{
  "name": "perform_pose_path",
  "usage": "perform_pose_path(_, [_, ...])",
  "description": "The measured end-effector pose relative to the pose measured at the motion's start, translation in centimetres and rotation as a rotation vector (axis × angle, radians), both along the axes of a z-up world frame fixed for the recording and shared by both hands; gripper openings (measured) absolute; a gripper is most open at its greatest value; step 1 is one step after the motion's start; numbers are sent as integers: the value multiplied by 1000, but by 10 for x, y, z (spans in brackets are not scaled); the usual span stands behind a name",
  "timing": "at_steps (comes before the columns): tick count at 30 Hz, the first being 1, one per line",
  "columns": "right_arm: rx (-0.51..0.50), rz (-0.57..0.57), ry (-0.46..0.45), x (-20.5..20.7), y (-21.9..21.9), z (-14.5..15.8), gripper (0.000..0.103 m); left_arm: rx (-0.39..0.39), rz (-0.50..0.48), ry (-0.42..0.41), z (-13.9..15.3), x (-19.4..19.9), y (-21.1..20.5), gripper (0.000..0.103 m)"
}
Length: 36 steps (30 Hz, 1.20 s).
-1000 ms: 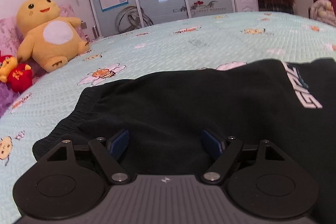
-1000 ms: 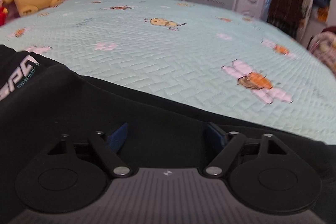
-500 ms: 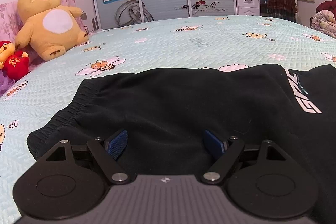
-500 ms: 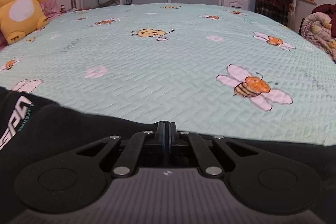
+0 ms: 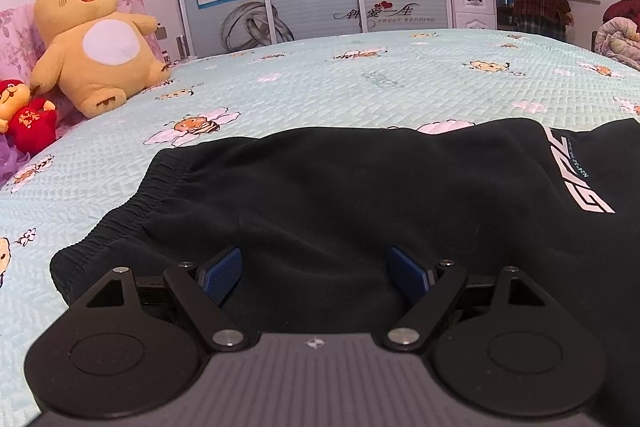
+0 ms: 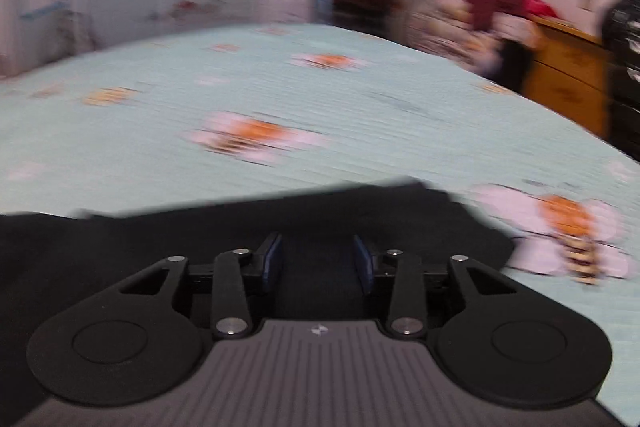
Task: Fold clothes
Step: 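Open both grippers and withdraw from the stacked pants and garment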
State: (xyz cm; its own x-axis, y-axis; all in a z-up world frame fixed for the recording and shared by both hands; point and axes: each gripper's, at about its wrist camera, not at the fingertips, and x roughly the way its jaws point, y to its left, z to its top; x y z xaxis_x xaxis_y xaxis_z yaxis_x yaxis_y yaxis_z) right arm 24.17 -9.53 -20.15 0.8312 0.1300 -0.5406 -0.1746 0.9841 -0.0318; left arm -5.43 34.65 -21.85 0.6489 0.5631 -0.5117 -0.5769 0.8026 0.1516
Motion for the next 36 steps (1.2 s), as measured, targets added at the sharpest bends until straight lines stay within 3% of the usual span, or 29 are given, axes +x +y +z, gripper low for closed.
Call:
perform_pose_path(4, [68, -58, -14, 17, -35, 2, 0, -5, 3, 0, 0, 0, 1, 86])
perform_pose_path(7, [115, -87, -55, 5, -33, 13, 20, -7, 4, 0, 0, 0, 1, 86])
perform_pose_path(9, [139, -42, -65, -3, -27, 13, 45, -7, 4, 0, 0, 1, 1, 86])
perform_pose_path(10, [126, -45, -52, 0, -24, 10, 49, -7, 5, 0, -1, 1, 1, 86])
perform_pose_path(11, [101, -61, -36, 6, -23, 5, 50, -9, 5, -1, -1, 1, 1, 86])
perform_pose_path(13, [86, -91, -9, 6, -23, -1, 42, -13, 6, -2, -1, 0, 2, 87])
perform_pose_path(14, [121, -104, -5, -6, -26, -2, 42, -13, 7, -2, -1, 1, 2, 87])
perform_pose_path(17, [226, -144, 9, -42, -35, -5, 54, -2, 10, 3, -2, 2, 1, 88])
perform_pose_path(24, [469, -237, 43, -127, -56, -11, 54, -20, 10, -13, -2, -1, 4, 88])
perform_pose_path(26, [470, -223, 44, -145, -51, -12, 54, -42, 12, -6, 0, -2, 6, 88])
perform_pose_path(28, [452, -198, 42, -162, -44, -13, 61, -76, 32, 14, 9, -7, 4, 87])
perform_pose_path(34, [451, -153, 43, -190, -38, -15, 65, -199, 59, -109, 48, -79, -35, 91])
perform_pose_path(36, [462, -139, 38, -193, -40, -18, 71, -226, 64, -84, 41, -92, -46, 91])
